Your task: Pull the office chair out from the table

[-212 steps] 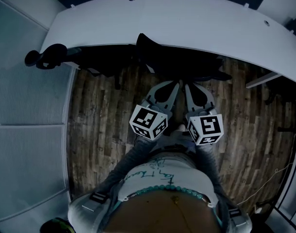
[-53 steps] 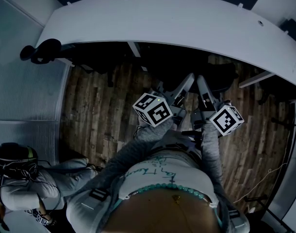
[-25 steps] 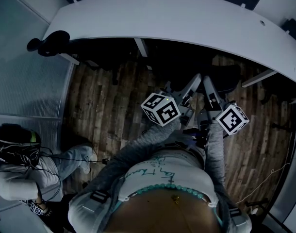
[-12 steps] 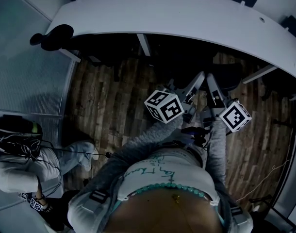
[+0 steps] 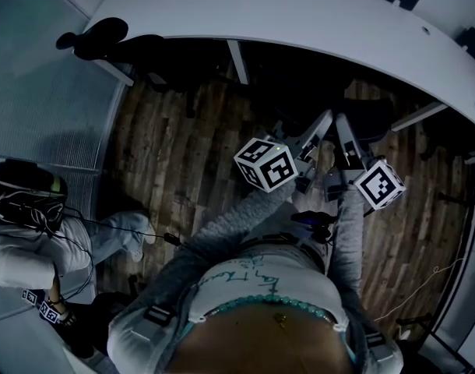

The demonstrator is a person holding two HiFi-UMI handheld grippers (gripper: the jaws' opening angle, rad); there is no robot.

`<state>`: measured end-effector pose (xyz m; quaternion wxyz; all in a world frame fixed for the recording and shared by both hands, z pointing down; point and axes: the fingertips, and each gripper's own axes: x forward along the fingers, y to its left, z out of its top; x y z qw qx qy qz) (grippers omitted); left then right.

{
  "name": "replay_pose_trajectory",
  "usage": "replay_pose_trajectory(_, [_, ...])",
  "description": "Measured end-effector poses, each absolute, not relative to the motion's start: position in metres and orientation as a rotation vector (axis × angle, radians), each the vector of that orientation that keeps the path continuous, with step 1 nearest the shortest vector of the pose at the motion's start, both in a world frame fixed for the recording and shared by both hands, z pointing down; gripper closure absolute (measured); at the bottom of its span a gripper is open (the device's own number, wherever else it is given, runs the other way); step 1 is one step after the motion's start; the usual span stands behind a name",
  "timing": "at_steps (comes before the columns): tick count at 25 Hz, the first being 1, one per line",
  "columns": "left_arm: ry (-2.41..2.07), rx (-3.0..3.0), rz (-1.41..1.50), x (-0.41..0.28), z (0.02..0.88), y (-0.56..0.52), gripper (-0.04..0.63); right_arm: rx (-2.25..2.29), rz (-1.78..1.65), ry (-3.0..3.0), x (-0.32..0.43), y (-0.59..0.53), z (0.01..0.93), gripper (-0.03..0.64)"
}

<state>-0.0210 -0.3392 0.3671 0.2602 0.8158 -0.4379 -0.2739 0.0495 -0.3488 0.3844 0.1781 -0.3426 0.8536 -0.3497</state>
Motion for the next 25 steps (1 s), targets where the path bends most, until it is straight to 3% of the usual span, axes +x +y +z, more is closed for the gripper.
replay_pose_trajectory(25, [-1.158,2.225,-0.752,-0.023,0.366,-0.260,0.387,-0.970,-0.939,2.419,0.047,-0.268,0.380,0.396])
